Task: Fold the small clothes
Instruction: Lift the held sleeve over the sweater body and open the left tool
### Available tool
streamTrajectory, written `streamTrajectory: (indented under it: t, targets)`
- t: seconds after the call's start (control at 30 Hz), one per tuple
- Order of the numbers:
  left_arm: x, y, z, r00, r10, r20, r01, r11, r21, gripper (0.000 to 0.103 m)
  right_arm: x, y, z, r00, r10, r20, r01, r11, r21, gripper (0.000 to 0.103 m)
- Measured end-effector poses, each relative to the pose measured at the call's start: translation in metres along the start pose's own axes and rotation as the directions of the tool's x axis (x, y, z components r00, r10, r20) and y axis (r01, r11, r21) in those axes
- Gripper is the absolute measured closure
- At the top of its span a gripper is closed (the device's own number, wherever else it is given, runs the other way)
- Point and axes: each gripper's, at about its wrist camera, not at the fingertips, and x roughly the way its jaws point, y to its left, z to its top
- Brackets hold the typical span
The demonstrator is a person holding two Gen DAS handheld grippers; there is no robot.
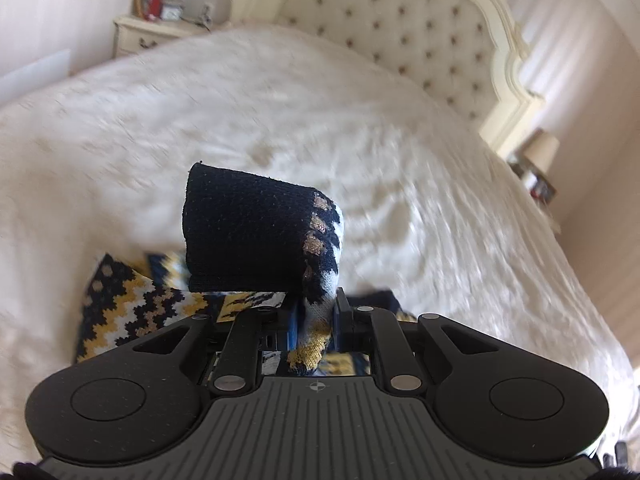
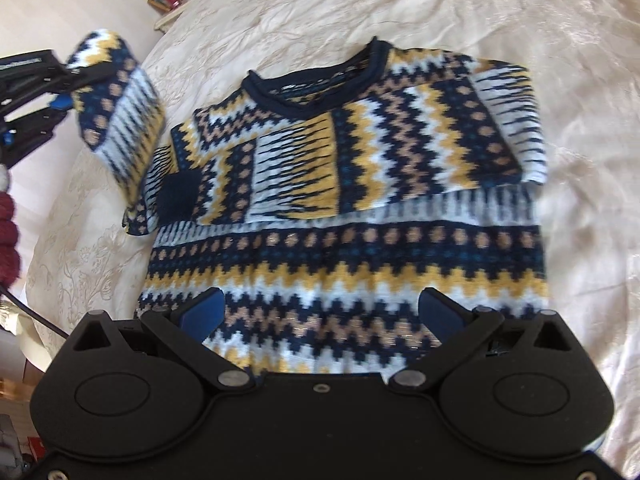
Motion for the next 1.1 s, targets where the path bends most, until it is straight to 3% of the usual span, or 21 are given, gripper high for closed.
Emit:
streamTrajectory:
  t: [0.1, 0.2, 0.3, 0.4, 0.57, 0.8, 1.1]
  targets:
    - [0.023, -0.024, -0.013, 0.998, -0.014, -0.067, 0.017, 0.999, 0.045, 0.087, -0.008, -0.015, 0.002, 1.0, -0.012, 0.006, 0.012, 1.0, 0.02, 0.001]
    - [0.033, -0.043, -0.02, 0.992, -0.034, -0.122, 0.046, 0.994, 0.096, 0.074, -0.013, -0.027, 0.001, 1.0, -0.022, 0.011, 0.021, 0.999, 0.038, 0.001]
    - [0.036, -0.062, -0.026, 0.986, -0.065, -0.156, 0.089, 0.984, 0.151, 0.072, -0.014, -0.035, 0.0, 1.0, -0.028, 0.013, 0.028, 0.998, 0.054, 0.001]
    - [0.037, -0.086, -0.032, 0.981, -0.092, -0.173, 0.132, 0.963, 0.236, 0.069, -0.012, -0.041, 0.0, 0.999, -0.036, 0.01, 0.035, 0.997, 0.067, 0.001]
    - [0.027, -0.093, -0.042, 0.984, -0.079, -0.161, 0.134, 0.92, 0.368, 0.057, -0.005, -0.043, 0.006, 0.999, -0.046, 0.016, 0.045, 0.995, 0.087, 0.001]
    - [0.03, -0.035, -0.051, 0.975, 0.083, -0.208, 0.007, 0.917, 0.398, 0.057, 0.007, -0.037, 0.032, 0.998, -0.054, 0.046, 0.05, 0.996, 0.078, 0.001]
    - [0.045, 0.052, -0.036, 0.935, 0.247, -0.254, -0.175, 0.945, 0.276, 0.057, 0.034, -0.039, 0.072, 0.997, -0.031, 0.066, 0.023, 0.994, 0.104, 0.001]
